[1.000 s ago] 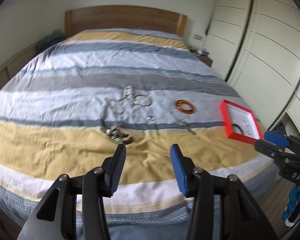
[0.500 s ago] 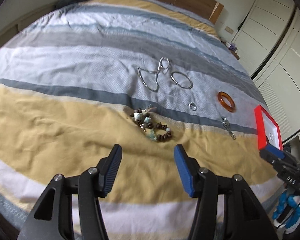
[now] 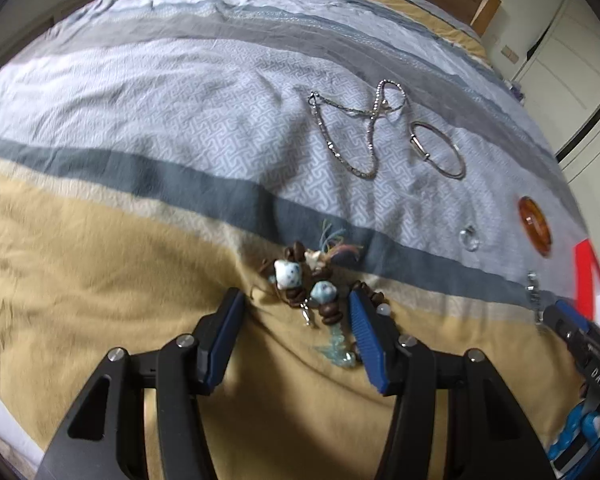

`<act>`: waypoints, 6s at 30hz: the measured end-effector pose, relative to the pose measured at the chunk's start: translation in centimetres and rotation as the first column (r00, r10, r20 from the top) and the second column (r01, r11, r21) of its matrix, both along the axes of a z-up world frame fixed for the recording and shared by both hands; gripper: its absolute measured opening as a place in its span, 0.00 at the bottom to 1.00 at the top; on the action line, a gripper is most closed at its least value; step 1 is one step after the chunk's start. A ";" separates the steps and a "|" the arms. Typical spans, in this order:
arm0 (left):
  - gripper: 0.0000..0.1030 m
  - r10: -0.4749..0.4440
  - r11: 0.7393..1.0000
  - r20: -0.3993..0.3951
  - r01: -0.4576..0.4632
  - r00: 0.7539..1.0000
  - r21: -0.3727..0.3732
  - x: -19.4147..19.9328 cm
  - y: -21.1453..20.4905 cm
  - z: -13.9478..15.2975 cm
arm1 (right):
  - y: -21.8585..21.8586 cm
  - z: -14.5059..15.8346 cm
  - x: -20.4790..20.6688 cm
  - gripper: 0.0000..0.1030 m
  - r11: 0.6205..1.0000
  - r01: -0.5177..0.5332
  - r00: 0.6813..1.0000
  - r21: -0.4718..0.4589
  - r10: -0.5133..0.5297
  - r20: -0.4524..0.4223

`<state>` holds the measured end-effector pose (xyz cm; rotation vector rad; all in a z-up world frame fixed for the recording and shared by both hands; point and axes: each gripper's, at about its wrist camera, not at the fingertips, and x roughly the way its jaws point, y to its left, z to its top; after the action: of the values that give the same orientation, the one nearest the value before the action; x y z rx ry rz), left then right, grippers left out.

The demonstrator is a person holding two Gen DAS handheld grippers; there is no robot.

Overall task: Organize jewelry
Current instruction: 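Grasp the beaded bracelet with the left tool while the right tool grasps the metal watch, then carry the beaded bracelet and watch into the red box and release both, then withdraw both tools from the box back over the bed, then grasp the amber bangle with the right tool while the left tool grasps the small ring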

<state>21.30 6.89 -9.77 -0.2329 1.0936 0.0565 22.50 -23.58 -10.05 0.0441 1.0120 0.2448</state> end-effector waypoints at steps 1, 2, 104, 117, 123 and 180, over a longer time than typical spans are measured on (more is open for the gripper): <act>0.50 0.000 1.000 0.006 0.000 1.000 0.017 0.1 -0.3 -0.1 | 0.1 -0.5 0.4 0.58 1.000 -0.005 1.000 0.000 0.005 -0.005; 0.50 -0.001 1.000 0.011 0.001 1.000 0.029 0.1 -0.4 -0.1 | 0.3 -0.8 0.7 0.56 1.000 -0.009 1.000 -0.001 0.009 -0.003; 0.27 -0.581 0.813 0.280 0.559 0.764 0.159 -8.9 -28.7 16.4 | -14.0 15.3 -17.6 0.49 0.906 0.353 0.930 -0.234 -0.313 0.192; 0.27 -0.441 0.897 0.292 0.411 0.848 0.161 -18.1 -13.2 17.4 | -2.2 19.7 -27.3 0.55 0.896 0.270 0.939 -0.353 -0.165 0.302; 0.27 -0.386 0.923 0.323 0.357 0.864 0.145 -20.2 -9.4 18.7 | 0.9 21.2 -29.7 0.56 0.896 0.235 0.935 -0.377 -0.103 0.339; 0.26 -0.376 0.926 0.096 0.370 0.922 0.074 6.1 -12.9 -0.2 | -3.3 -1.3 10.3 0.36 0.993 0.096 0.995 -0.064 -0.095 0.018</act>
<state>27.44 -5.98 -9.98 0.0251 1.0109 -0.2656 32.83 -26.91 -11.39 0.0321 0.9995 0.1246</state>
